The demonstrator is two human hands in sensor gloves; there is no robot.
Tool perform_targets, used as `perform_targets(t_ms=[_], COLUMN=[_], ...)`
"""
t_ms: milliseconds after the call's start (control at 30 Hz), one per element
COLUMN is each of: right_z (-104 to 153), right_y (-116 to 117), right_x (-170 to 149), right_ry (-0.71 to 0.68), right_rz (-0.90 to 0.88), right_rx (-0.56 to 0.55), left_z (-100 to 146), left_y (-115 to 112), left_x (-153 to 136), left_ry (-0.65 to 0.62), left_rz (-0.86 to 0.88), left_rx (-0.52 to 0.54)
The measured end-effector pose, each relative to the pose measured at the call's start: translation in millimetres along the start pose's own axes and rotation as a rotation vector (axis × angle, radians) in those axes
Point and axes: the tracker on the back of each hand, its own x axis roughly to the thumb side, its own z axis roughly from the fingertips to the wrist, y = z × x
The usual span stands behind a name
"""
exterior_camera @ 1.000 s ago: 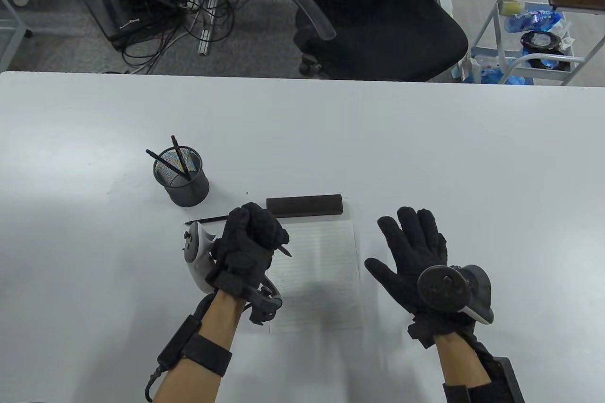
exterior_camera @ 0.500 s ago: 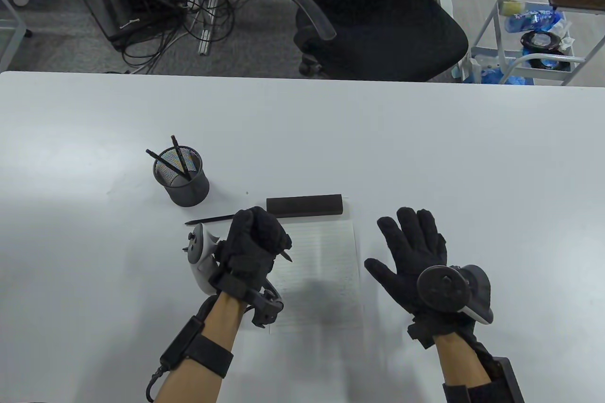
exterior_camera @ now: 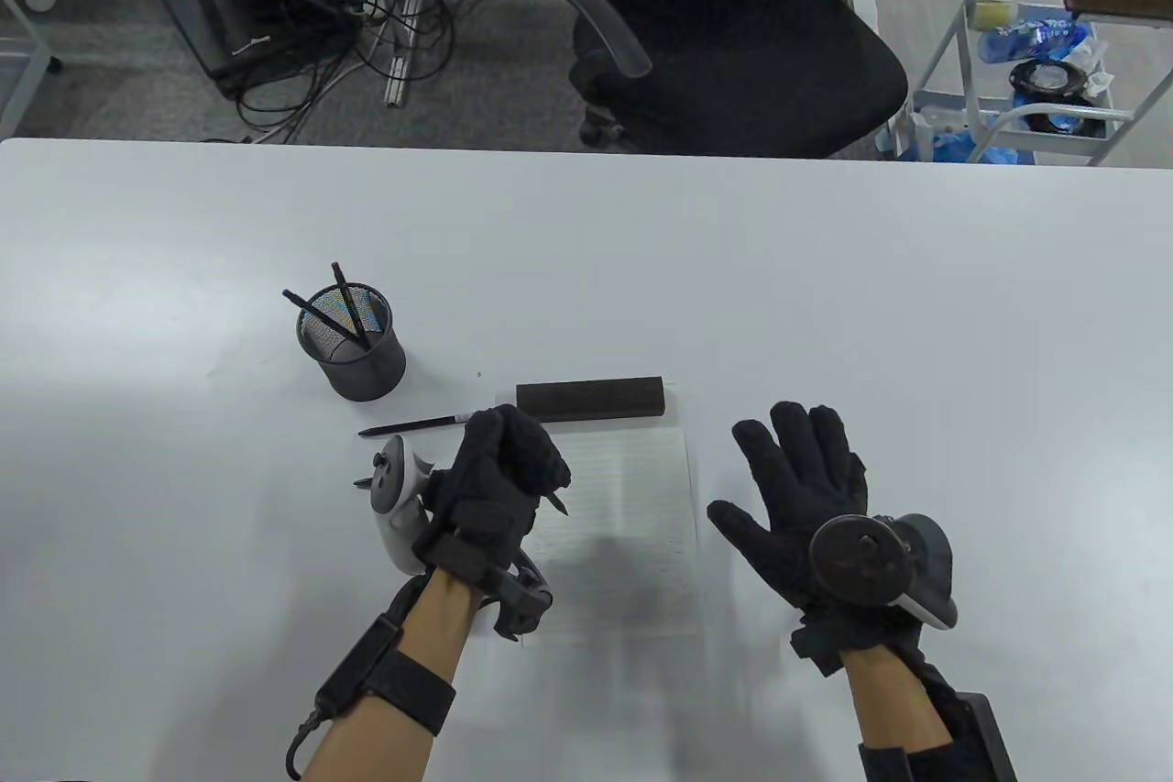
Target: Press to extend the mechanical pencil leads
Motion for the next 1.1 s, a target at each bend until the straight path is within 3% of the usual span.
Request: perform_targets(t_ms=[1100], right_z=[0.7], right_y=[0.0], right_x=[0.1], right_ry=[-0.008], right_rz=[-0.002], right_rx=[-0.003], left_z=[-3.7], left_y=[-8.3], left_x=[-12.4], left_ry=[0.09], left_rz=[-0.144], left_rx=[-0.067])
